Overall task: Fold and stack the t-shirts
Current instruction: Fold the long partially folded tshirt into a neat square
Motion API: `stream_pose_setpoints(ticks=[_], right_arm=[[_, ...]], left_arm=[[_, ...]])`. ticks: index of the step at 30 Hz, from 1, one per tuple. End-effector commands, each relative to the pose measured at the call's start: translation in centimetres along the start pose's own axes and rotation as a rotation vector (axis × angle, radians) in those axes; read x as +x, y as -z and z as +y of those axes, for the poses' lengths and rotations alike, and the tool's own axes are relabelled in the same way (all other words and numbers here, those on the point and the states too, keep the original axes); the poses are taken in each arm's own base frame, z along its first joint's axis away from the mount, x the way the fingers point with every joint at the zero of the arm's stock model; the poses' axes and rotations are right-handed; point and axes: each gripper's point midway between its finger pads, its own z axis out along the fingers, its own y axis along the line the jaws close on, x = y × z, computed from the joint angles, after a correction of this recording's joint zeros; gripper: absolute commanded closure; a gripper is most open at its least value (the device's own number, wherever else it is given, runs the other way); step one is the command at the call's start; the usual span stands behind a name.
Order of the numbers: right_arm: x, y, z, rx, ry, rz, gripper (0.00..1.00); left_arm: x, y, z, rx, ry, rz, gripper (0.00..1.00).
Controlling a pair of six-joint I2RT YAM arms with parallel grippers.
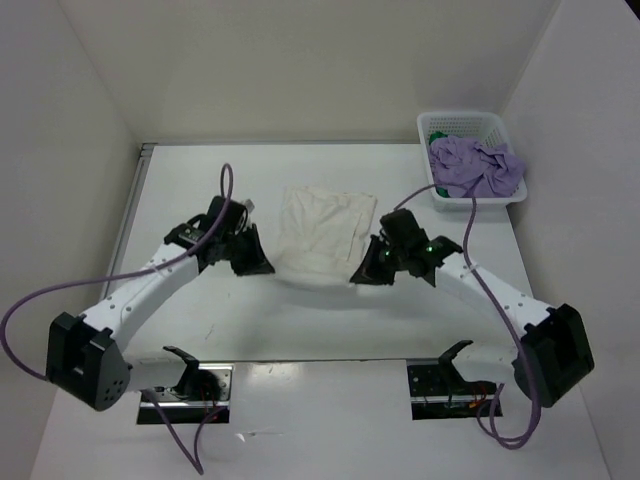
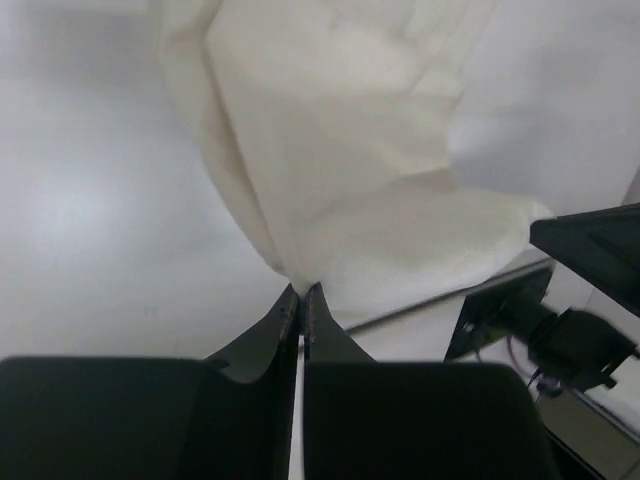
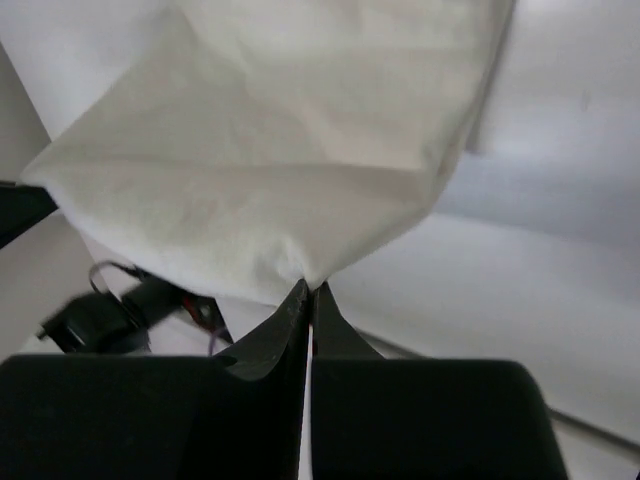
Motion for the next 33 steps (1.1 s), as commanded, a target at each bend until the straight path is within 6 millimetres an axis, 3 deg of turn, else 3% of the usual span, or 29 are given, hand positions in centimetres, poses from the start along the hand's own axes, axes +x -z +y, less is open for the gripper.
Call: stream_pose_setpoints(ticks=[1, 2, 3, 4, 5, 6, 7, 8, 10, 11, 12, 14, 16, 18, 20, 22, 23, 24, 26, 27, 28, 30, 33], right_arm=[[-6.5, 0.2, 0.6, 0.032, 0.060, -0.100, 1.00], [-8.6, 0.1, 0.1, 0.044, 0.065, -0.130, 1.00], [-11.2, 0.5, 1.4, 0.021, 0.077, -0.178, 1.00], [-12.4, -1.0, 0.7, 0.042, 0.064, -0.155, 1.00], [-14.2, -1.1, 0.1, 0.054, 0.046, -0.175, 1.00], [-16.5, -0.6, 1.3, 0.036, 0.072, -0.214, 1.00], [-17.8, -2.1, 0.1, 0.080, 0.058, -0.206, 1.00], [-20.2, -1.7, 0.4, 0.072, 0.044, -0.244, 1.00], [-22.1, -2.7, -0.9, 0.098, 0.036, -0.245, 1.00], [-23.3, -3.9, -1.7, 0.114, 0.016, -0.237, 1.00], [-24.6, -4.1, -2.6, 0.120, -0.002, -0.251, 1.00], [-26.3, -5.4, -3.6, 0.132, -0.024, -0.254, 1.00], [-27.6, -6.0, -4.5, 0.138, -0.039, -0.265, 1.00], [-29.1, -7.5, -4.8, 0.150, -0.032, -0.268, 1.00], [-31.5, -7.5, -4.1, 0.128, -0.022, -0.310, 1.00], [-32.1, -9.3, -4.9, 0.141, -0.032, -0.290, 1.00], [-33.6, -9.2, -3.9, 0.120, -0.032, -0.319, 1.00], [-33.5, -10.4, -4.8, 0.137, -0.043, -0.295, 1.00], [-35.0, -10.3, -4.0, 0.128, -0.060, -0.326, 0.95], [-35.2, -10.4, -3.7, 0.114, -0.056, -0.325, 0.91], [-35.9, -9.9, -3.0, 0.099, -0.056, -0.344, 0.80], [-36.7, -9.4, -1.9, 0.070, -0.041, -0.367, 0.74], [-37.6, -8.1, -0.6, 0.058, -0.020, -0.388, 0.61]], left_arm=[[-6.4, -0.4, -1.5, -0.040, -0.062, -0.119, 1.00], [-9.7, 0.2, -3.1, -0.015, -0.091, -0.195, 1.00], [-11.0, -1.8, -2.8, -0.038, -0.087, -0.176, 1.00], [-12.7, -2.3, -3.0, -0.043, -0.090, -0.198, 1.00], [-14.5, -2.8, -3.0, -0.045, -0.085, -0.218, 1.00], [-15.8, -5.0, -2.3, -0.076, -0.085, -0.203, 1.00], [-18.4, -4.5, -4.2, -0.053, -0.098, -0.258, 1.00], [-19.6, -6.6, -3.3, -0.087, -0.096, -0.242, 1.00], [-22.1, -7.6, -3.6, -0.098, -0.100, -0.275, 1.00], [-24.2, -7.2, -5.2, -0.070, -0.111, -0.316, 1.00], [-24.8, -9.3, -4.7, -0.080, -0.107, -0.301, 1.00], [-27.4, -11.2, -4.5, -0.093, -0.089, -0.334, 1.00], [-28.6, -12.6, -4.4, -0.100, -0.079, -0.346, 1.00], [-30.0, -14.5, -2.7, -0.120, -0.042, -0.343, 1.00], [-31.3, -14.7, -2.8, -0.101, -0.004, -0.375, 1.00], [-32.4, -14.7, -2.7, -0.091, 0.017, -0.409, 0.99], [-33.4, -14.8, -3.0, -0.084, 0.022, -0.437, 0.95], [-33.9, -14.8, -3.4, -0.071, 0.030, -0.453, 0.92], [-35.1, -14.7, -3.7, -0.047, 0.041, -0.473, 0.79], [-35.3, -14.4, -4.2, -0.031, 0.037, -0.477, 0.67], [-35.8, -13.9, -4.1, -0.019, 0.049, -0.483, 0.64], [-36.2, -13.5, -3.9, 0.003, 0.061, -0.493, 0.61], [-36.3, -10.9, -5.6, 0.052, 0.032, -0.526, 0.60]])
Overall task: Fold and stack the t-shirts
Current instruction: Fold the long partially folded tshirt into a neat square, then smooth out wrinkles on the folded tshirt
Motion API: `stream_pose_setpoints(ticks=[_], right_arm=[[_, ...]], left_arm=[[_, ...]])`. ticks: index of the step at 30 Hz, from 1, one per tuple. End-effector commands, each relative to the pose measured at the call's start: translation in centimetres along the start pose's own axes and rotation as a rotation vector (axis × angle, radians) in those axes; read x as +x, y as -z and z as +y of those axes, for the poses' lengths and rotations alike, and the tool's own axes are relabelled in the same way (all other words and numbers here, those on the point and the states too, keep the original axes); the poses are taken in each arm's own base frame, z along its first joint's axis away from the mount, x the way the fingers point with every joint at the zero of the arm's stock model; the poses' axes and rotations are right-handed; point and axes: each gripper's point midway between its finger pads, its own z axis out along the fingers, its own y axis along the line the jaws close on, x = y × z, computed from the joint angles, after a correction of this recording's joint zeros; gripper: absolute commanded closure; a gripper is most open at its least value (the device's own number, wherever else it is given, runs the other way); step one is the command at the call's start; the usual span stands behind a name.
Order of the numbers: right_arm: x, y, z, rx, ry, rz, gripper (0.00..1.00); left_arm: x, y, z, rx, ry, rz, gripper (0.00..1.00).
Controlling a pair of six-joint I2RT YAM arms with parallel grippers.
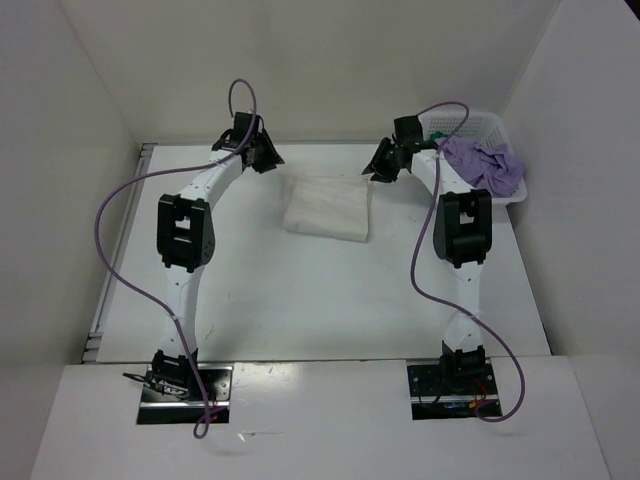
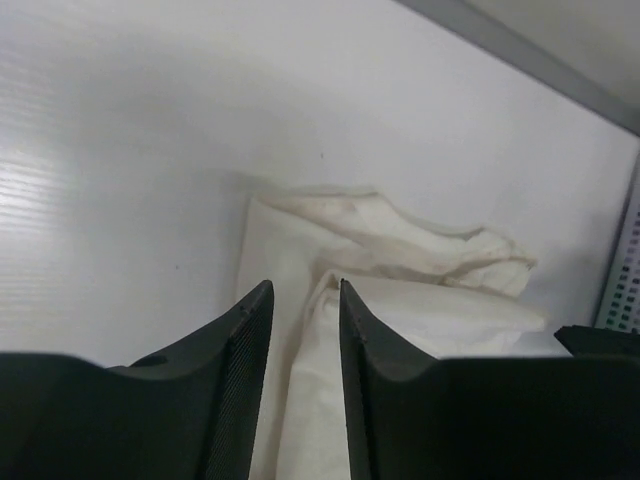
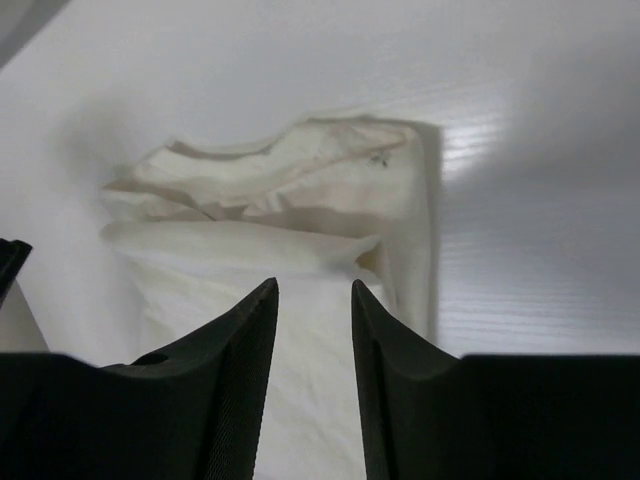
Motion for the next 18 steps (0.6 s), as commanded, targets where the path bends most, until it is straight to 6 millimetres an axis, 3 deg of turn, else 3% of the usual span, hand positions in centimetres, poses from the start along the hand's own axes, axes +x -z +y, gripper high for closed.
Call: stream_pose_setpoints(ticks=[1, 4, 5, 8, 9, 10, 12, 13, 15, 16, 18], right_arm=[[-3.3, 2.8, 2.8, -0.051, 0.044, -0.079, 0.58], [-2.0, 4.5, 3.7, -0.025, 0.084, -0.080, 0.55], [-1.3, 4.7, 3.6, -0.013, 0.088, -0.072, 0.59], [2.6, 5.6, 4.0, -0.055, 0.110, -0.016, 0.85], [3.9, 5.5, 5.0, -0.096, 0.129, 0.000, 0.89], [6.5, 4.9, 3.8, -0.089, 0.113, 0.063, 0.92], [9.6, 4.5, 3.5, -0.113, 0.124, 0.122, 0.96], [10.0, 4.2, 3.1, -0.105, 0.109, 0.131, 0.98], [11.9, 3.5, 2.2, -0.098, 0.105, 0.177, 1.00], [12.2, 3.5, 1.9, -0.092, 0.103, 0.184, 1.00], [13.2, 2.2, 0.7, -0.055, 0.102, 0.201, 1.00]], left_arm=[[-2.8, 4.2, -3.1, 0.103, -0.009, -0.088, 0.61], [0.3, 6.3, -7.0, 0.183, -0.092, -0.056, 0.62], [3.6, 6.1, -7.9, 0.188, -0.128, -0.002, 0.62], [7.4, 6.4, -9.0, 0.259, -0.143, 0.053, 0.64], [9.7, 5.4, -7.1, 0.232, -0.125, 0.110, 0.64], [11.0, 4.9, -6.5, 0.232, -0.112, 0.148, 0.65], [13.1, 3.9, -4.6, 0.197, -0.105, 0.201, 0.65], [15.3, 3.2, -2.7, 0.170, -0.097, 0.249, 0.66], [16.9, 3.1, -1.7, 0.179, -0.095, 0.273, 0.66], [18.9, 3.2, -0.3, 0.176, -0.066, 0.312, 0.66], [20.2, 3.9, 0.4, 0.188, -0.038, 0.336, 0.66]])
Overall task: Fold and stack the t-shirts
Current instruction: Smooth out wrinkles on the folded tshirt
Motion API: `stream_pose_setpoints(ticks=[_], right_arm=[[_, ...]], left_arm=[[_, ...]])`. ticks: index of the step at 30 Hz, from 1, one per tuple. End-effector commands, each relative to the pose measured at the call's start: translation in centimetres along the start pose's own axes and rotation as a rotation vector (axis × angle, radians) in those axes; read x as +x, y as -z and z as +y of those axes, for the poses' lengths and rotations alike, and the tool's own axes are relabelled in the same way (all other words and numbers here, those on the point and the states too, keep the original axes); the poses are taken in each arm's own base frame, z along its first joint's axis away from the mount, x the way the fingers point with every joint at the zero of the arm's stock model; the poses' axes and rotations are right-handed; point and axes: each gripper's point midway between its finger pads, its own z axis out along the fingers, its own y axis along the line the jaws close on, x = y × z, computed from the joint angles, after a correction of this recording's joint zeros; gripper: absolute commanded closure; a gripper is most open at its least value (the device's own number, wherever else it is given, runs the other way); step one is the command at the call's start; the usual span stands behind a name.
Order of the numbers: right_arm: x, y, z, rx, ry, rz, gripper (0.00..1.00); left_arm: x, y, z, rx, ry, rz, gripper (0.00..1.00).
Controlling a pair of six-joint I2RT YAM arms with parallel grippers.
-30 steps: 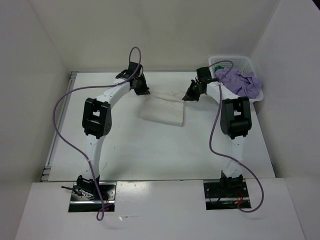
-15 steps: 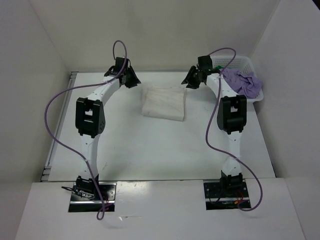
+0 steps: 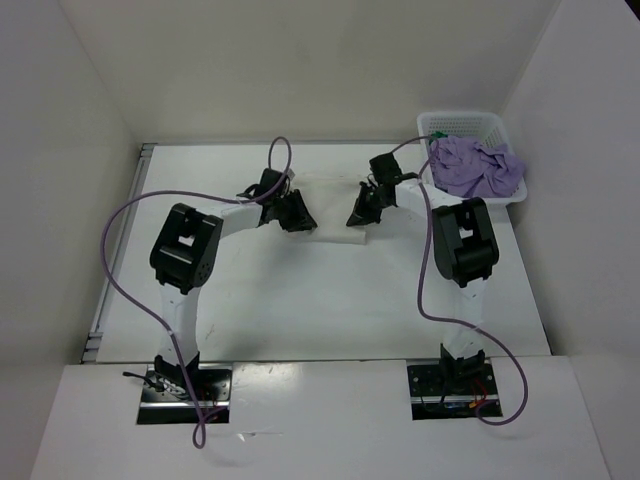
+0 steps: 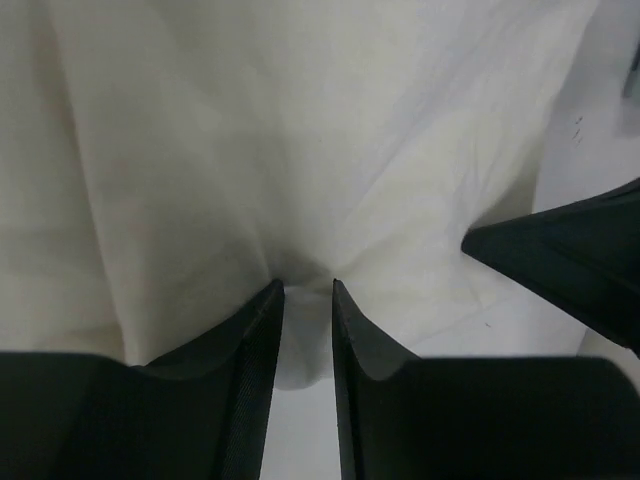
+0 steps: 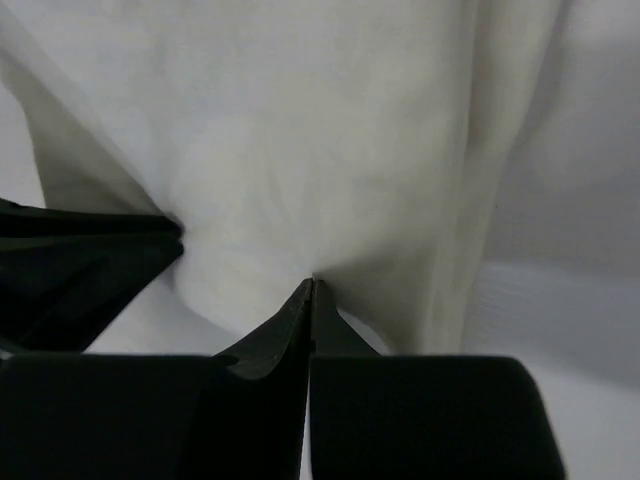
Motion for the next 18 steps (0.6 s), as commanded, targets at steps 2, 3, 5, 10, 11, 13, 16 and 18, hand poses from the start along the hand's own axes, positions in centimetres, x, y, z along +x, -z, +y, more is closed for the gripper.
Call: stream_pose_setpoints(ticks=[2, 3, 5, 10, 11, 13, 16, 18], right_arm=[[-0.7, -1.9, -1.2, 0.012, 0.015, -0.033, 1.00], [-0.4, -2.5, -1.6, 0.021, 0.010, -0.022, 1.00], [-0.3, -3.1, -2.0, 0.028, 0.017, -0.012, 1.00], [-1.0, -3.1, -1.8, 0.039, 0.037, -0.012, 1.00], [-1.5, -3.0, -1.4, 0.031, 0.052, -0.024, 1.00], [-1.8, -2.4, -0.9, 0.025, 0.065, -0.032, 1.00], [-1.8, -1.4, 0.6, -0.012, 0.080, -0.034, 0.96], [-1.7, -0.7, 1.5, -0.022, 0.103, -0.039, 0.89]], left_arm=[[3.1, 0.4, 1.6, 0.066, 0.082, 0.053, 0.65], [3.6, 0.8, 1.5, 0.077, 0.090, 0.059, 0.63], [4.1, 2.1, 0.9, 0.101, 0.112, 0.065, 0.60], [4.3, 6.3, 0.4, 0.116, 0.101, 0.005, 0.44], [3.0, 8.0, -0.3, 0.136, 0.080, -0.050, 0.32], [2.3, 9.4, 0.9, 0.095, 0.076, -0.065, 0.19], [0.0, 10.3, 2.0, 0.052, 0.058, -0.116, 0.00], [-0.5, 9.6, 3.6, 0.018, 0.075, -0.117, 0.00]])
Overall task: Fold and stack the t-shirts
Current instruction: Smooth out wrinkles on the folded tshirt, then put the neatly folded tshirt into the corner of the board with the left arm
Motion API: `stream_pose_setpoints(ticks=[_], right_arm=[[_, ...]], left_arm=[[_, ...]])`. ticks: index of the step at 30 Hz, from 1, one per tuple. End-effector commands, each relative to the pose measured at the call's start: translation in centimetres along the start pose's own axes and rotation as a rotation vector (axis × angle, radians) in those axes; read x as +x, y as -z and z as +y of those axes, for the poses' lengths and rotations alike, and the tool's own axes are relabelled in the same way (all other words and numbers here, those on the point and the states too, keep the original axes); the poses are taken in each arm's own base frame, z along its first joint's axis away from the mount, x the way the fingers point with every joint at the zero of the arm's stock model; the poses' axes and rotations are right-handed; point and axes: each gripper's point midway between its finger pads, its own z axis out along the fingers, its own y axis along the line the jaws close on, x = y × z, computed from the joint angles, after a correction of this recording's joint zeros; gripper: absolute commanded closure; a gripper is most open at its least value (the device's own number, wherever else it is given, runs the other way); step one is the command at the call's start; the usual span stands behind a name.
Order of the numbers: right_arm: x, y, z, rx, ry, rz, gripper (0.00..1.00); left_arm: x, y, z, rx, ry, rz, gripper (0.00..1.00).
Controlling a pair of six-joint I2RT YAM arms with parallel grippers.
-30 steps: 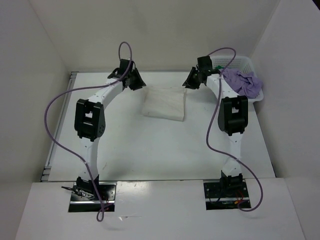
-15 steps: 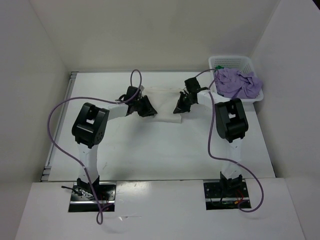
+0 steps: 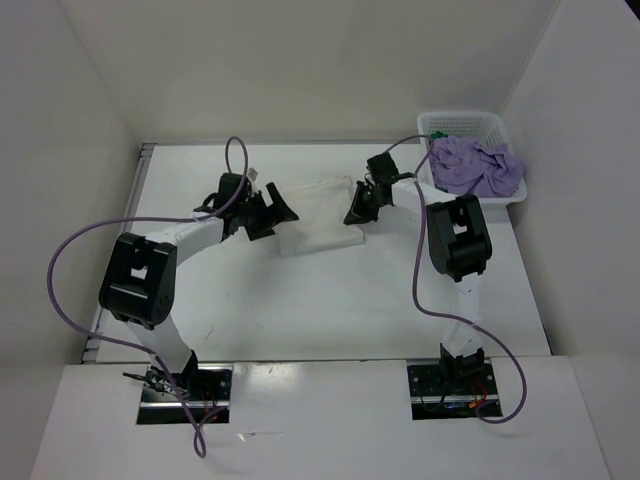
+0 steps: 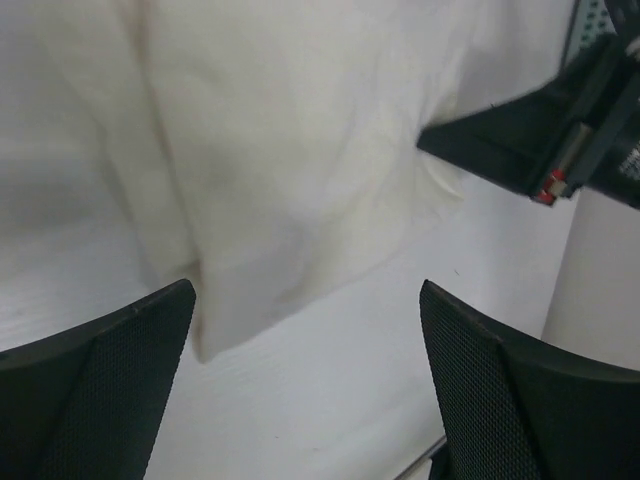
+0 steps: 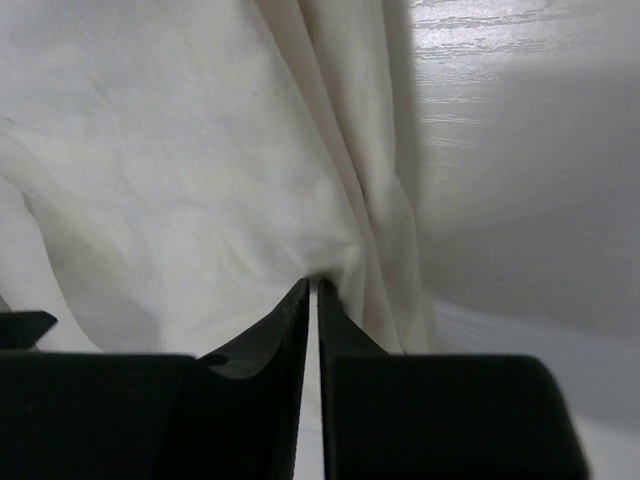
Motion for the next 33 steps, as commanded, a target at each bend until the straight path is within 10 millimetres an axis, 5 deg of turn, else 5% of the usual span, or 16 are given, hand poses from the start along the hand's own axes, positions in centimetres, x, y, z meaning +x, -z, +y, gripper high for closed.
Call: stream_pose_setpoints(ticks=[1, 3, 6, 10, 15, 19, 20, 21, 24, 28, 30, 33], right_arm=[[-1.7, 2.5, 2.5, -0.028, 0.073, -0.064, 0.84], [-1.8, 3.6, 3.2, -0.044, 0.090, -0.073, 0.68], [-2.2, 5.8, 4.4, -0.066, 0.103, -0.105, 0.54], [-2.5, 9.0, 6.4, -0.121, 0.128, -0.149, 0.51], [-1.4, 11.3, 7.3, -0.169, 0.134, -0.166, 0.50], [-0.1, 12.5, 7.7, -0.189, 0.138, -0.164, 0.50], [0.2, 12.6, 7.5, -0.187, 0.137, -0.162, 0.50], [0.6, 12.8, 7.0, -0.176, 0.134, -0.164, 0.50], [2.0, 12.8, 5.4, -0.131, 0.128, -0.152, 0.49], [3.7, 12.8, 3.7, -0.109, 0.119, -0.130, 0.49], [4.2, 12.9, 3.3, -0.104, 0.116, -0.124, 0.49], [5.0, 12.8, 3.0, -0.107, 0.112, -0.103, 0.49]], left_arm=[[-1.6, -0.2, 2.8, -0.081, -0.004, -0.019, 0.00], [-1.5, -1.1, 4.3, -0.115, 0.013, -0.013, 0.05], [-1.3, -2.7, 5.7, -0.147, 0.016, 0.009, 0.27], [-0.5, -5.1, 7.3, -0.161, 0.034, 0.055, 0.40], [-1.9, -7.7, 7.0, -0.134, 0.050, 0.052, 0.68], [-5.4, -9.7, 6.3, -0.154, 0.053, -0.005, 0.82], [-7.7, -9.7, 5.1, -0.155, 0.023, -0.054, 0.82], [-9.4, -9.6, 6.0, -0.174, 0.031, -0.080, 0.84], [-14.4, -8.2, 6.9, -0.192, 0.051, -0.162, 0.86], [-21.6, -2.4, 14.1, -0.270, 0.160, -0.310, 0.87], [-23.7, 1.2, 18.4, -0.310, 0.238, -0.382, 0.87], [-24.7, 4.6, 22.0, -0.353, 0.323, -0.445, 0.86]])
